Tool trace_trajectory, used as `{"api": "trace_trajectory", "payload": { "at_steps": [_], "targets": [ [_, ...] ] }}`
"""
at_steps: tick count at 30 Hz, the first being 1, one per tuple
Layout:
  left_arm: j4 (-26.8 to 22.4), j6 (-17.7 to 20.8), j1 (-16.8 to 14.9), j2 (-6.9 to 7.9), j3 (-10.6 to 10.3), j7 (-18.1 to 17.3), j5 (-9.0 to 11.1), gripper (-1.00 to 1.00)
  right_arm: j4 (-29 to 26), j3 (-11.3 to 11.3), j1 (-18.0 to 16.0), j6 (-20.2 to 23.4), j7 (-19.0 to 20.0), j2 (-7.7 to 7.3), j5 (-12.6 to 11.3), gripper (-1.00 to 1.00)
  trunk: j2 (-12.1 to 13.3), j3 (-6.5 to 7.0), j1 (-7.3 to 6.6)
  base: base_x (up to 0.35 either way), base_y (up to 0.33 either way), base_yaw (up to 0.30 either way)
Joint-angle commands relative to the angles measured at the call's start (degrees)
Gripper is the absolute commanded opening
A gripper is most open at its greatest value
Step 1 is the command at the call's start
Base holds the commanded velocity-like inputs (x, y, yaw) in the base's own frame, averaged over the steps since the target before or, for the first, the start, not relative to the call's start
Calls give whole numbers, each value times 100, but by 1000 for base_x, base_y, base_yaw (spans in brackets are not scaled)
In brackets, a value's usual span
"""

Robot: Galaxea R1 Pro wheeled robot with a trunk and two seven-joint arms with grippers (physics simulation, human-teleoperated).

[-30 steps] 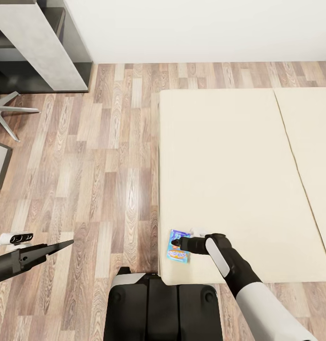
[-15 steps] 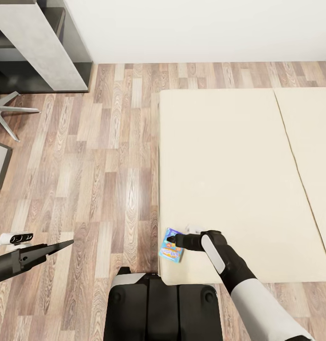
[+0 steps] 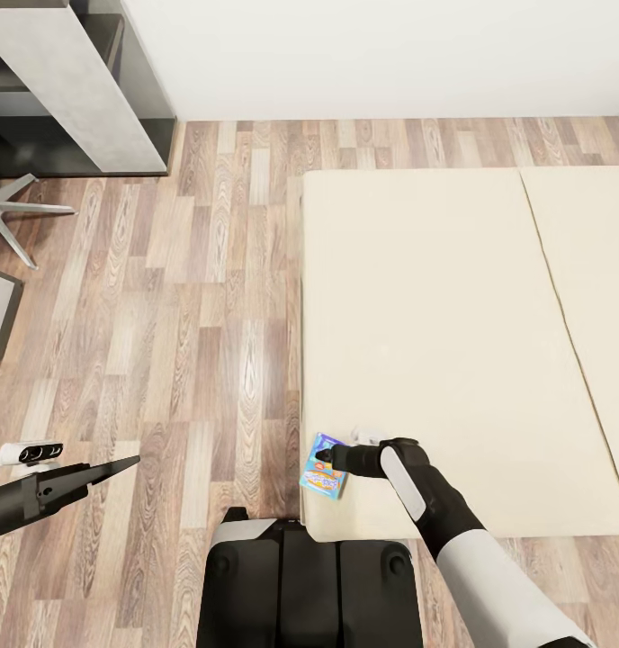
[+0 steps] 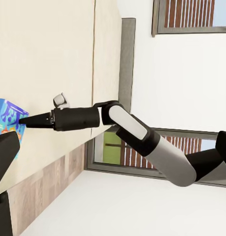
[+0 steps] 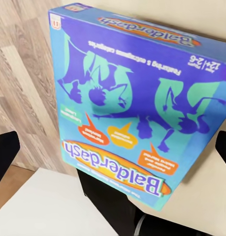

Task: Put all the toys in the child's room - the three board games (two on the bed and one on the table), the two jigsaw puzzles on the table, and the tennis ball on the table - inside the toy box on the table in the child's room.

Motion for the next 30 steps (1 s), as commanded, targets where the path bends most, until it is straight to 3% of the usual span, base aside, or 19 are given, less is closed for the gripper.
{"api": "trace_trajectory", "payload": {
  "at_steps": [1,30],
  "targets": [
    [-1,61,-1,0,0,-22,-3,100,-1,-3,0,24,28,1,34,100,-9,-6,3,0,0,0],
    [-1,61,-1,-7,0,-22,-3,100,10,0,-4,-5,33,131,12,100,-9,-6,3,0,0,0]
  ]
}}
